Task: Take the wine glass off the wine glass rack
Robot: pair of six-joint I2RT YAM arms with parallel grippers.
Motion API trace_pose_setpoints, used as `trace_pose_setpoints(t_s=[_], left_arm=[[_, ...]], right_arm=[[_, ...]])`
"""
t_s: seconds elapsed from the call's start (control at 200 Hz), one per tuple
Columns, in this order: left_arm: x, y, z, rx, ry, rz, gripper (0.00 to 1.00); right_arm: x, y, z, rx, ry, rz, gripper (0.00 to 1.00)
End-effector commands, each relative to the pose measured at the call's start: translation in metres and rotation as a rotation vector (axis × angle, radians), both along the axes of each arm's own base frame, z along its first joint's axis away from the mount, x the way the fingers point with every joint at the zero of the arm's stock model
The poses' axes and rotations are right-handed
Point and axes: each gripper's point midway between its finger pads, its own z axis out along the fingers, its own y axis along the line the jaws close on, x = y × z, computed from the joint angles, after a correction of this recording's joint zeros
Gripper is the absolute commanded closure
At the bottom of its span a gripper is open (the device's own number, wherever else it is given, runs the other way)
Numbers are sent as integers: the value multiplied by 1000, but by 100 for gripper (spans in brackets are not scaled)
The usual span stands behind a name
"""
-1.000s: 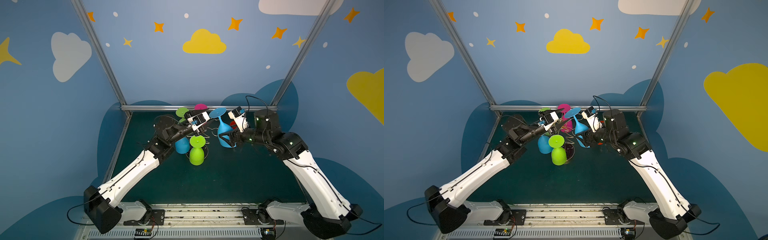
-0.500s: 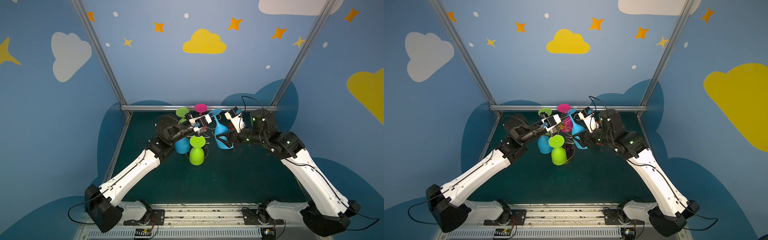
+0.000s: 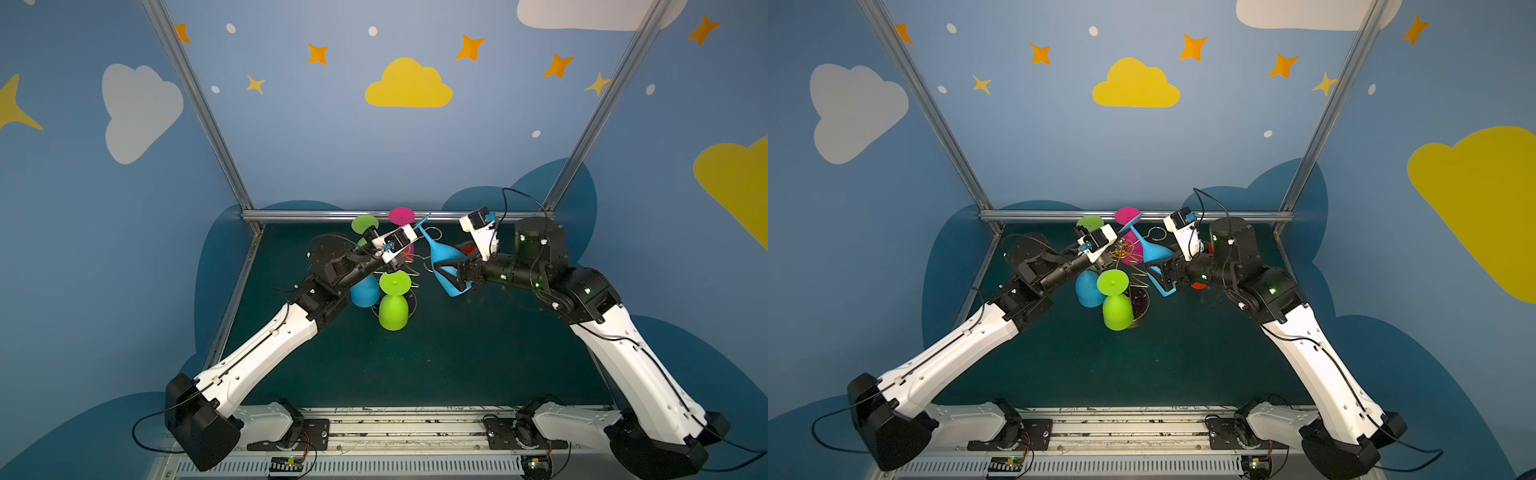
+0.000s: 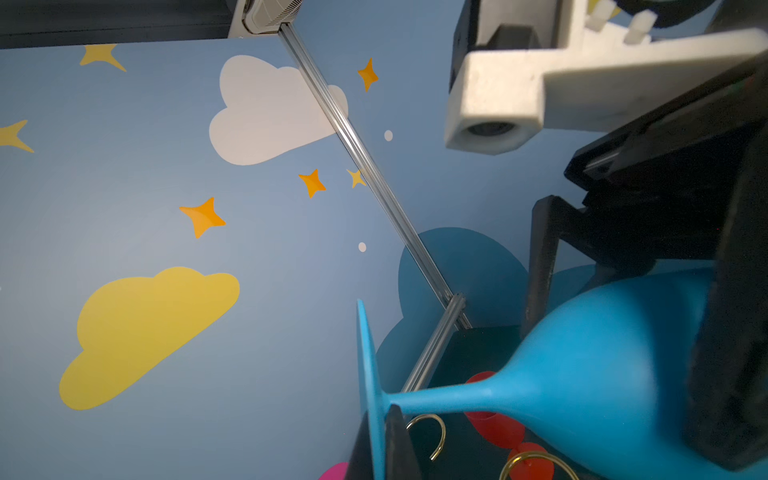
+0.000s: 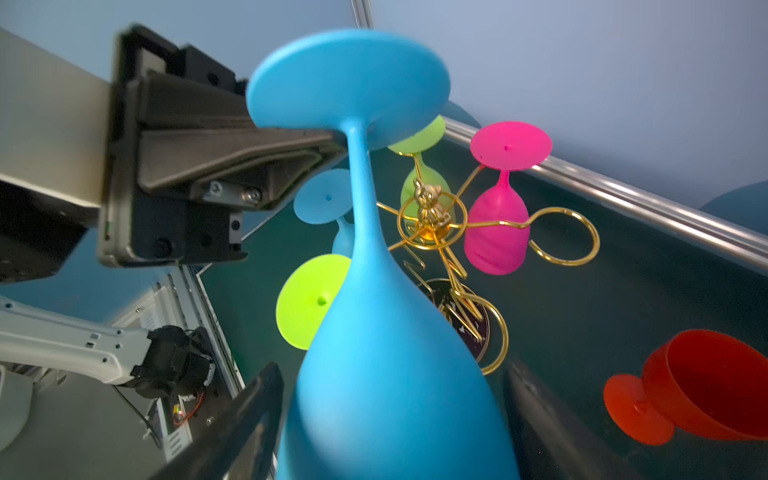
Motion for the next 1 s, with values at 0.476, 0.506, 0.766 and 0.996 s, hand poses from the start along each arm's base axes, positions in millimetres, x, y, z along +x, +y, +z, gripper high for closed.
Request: trace_pose_setpoints(t_s=[0.476,0.506,0.766,0.996], left_arm=[[22,25,-8,-308,450,102,97],[24,25,-8,-319,469,100,97],[25,25,-5,-346,526,72,97],[27,22,-11,-340,536,66,97]], right_arm=[[-8,-89,69,497,-67,-111,20],[-7,-91,64,508,-53,-116,21],[-8,-97,20,475,25,-167,32],[-8,-80,16,496,66,-93,39]])
